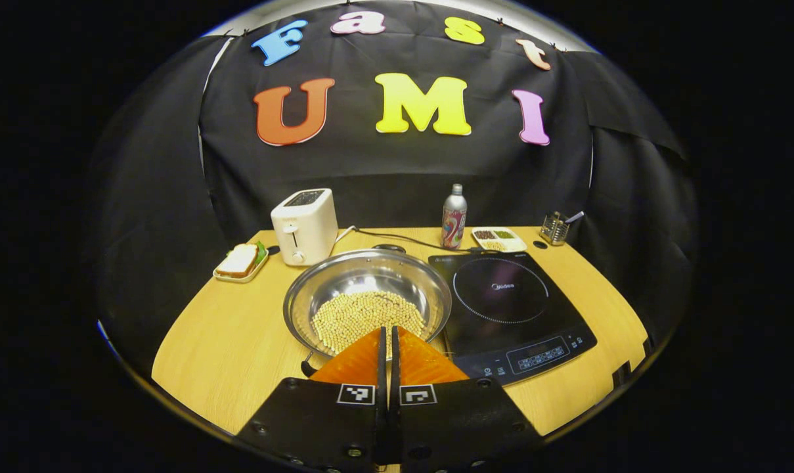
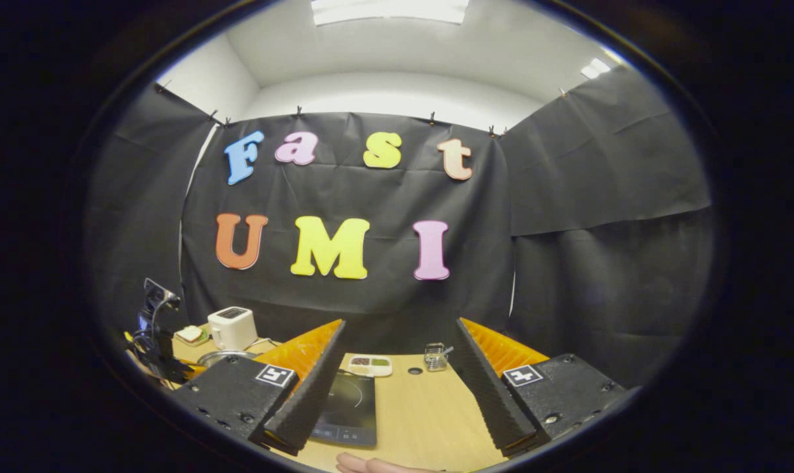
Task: First push the handle of the pot to place it horizontally, then grasp the pot with both hands and set it on the induction cooktop.
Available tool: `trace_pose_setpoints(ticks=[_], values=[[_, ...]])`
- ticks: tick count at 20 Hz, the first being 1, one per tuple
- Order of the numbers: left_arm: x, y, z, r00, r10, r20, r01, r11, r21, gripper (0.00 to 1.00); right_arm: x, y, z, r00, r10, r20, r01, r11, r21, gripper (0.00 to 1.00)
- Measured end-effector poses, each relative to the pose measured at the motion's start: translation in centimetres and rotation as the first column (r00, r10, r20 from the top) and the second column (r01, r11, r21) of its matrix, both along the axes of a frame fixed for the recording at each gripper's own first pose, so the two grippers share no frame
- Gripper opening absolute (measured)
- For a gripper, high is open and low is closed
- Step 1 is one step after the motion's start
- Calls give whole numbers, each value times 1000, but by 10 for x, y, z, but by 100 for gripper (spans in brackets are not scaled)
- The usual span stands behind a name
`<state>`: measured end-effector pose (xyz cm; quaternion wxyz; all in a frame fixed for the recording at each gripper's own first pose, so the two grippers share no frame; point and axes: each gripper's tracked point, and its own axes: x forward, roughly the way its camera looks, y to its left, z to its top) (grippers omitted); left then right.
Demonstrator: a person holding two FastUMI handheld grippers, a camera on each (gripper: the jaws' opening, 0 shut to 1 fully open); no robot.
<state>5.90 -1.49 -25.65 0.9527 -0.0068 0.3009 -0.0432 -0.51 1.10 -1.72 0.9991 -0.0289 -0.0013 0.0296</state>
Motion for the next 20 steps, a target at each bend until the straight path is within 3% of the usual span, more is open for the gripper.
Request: trace_pose_setpoints(ticks=[8, 16, 17, 18, 20], values=[[0, -3, -59, 985, -4, -171, -1, 1000, -30, 0, 6, -5, -12, 1000, -8, -23, 7, 1000, -15, 99], [-7, 10, -88, 964, 3, -265, -10, 1000, -24, 0, 12, -9, -20, 999, -15, -42, 15, 1000, -13, 99], [-7, 12, -89, 964, 6, -265, -15, 999, -31, 10, 12, -8, -21, 999, -14, -45, 14, 1000, -13, 99], [-8, 14, -88, 965, 12, -261, -21, 999, -31, 0, 13, -9, -22, 999, -15, -46, 14, 1000, -16, 99], [-8, 21, -88, 966, 25, -259, -36, 999, -39, 0, 14, -8, -23, 999, -17, -47, 16, 1000, -17, 99]])
